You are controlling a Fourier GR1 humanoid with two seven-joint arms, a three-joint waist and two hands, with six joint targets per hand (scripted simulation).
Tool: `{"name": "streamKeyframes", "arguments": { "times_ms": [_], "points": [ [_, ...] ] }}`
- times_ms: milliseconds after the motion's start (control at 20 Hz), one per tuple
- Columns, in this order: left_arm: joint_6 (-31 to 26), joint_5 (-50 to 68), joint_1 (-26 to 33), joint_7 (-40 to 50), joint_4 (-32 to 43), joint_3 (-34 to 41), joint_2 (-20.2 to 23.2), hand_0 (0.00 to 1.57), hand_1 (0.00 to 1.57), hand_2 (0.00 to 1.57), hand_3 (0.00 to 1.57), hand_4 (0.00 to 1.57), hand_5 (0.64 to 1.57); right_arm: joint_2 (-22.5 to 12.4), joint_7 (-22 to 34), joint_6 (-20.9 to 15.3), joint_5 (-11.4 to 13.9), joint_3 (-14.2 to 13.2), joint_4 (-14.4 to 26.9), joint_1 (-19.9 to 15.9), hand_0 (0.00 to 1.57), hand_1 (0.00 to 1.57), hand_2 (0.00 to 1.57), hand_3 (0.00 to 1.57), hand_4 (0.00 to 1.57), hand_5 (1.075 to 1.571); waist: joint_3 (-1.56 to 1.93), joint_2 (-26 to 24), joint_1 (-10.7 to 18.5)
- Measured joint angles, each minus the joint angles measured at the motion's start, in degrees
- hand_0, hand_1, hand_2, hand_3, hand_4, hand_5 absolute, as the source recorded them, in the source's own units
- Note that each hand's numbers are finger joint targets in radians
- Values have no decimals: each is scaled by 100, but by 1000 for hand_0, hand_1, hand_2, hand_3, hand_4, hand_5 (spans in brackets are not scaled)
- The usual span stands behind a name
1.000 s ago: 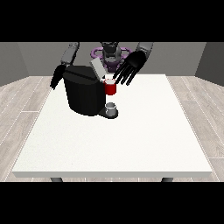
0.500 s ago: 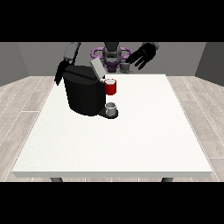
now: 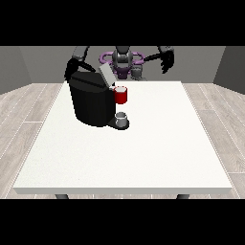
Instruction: Insert the coffee pod into the coffee machine and close the lid
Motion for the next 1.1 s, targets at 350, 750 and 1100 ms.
{"name": "streamKeyframes", "arguments": {
  "times_ms": [350,750,1100],
  "points": [
    [-23,225,593,218,-106,72,-101,0,0,0,0,353,1571,22,324,561,-201,333,-639,-404,0,0,0,0,62,1571,2,-473,159],
    [-262,618,964,561,-833,-83,-186,0,0,0,0,394,1571,-356,496,965,-201,410,-1036,-903,0,0,0,0,0,1571,4,-364,410],
    [-120,1114,1300,857,-1722,-693,-233,0,0,0,0,356,1571,-569,709,1073,-548,-26,-667,-1519,0,0,0,0,0,1571,5,81,674]
  ]
}}
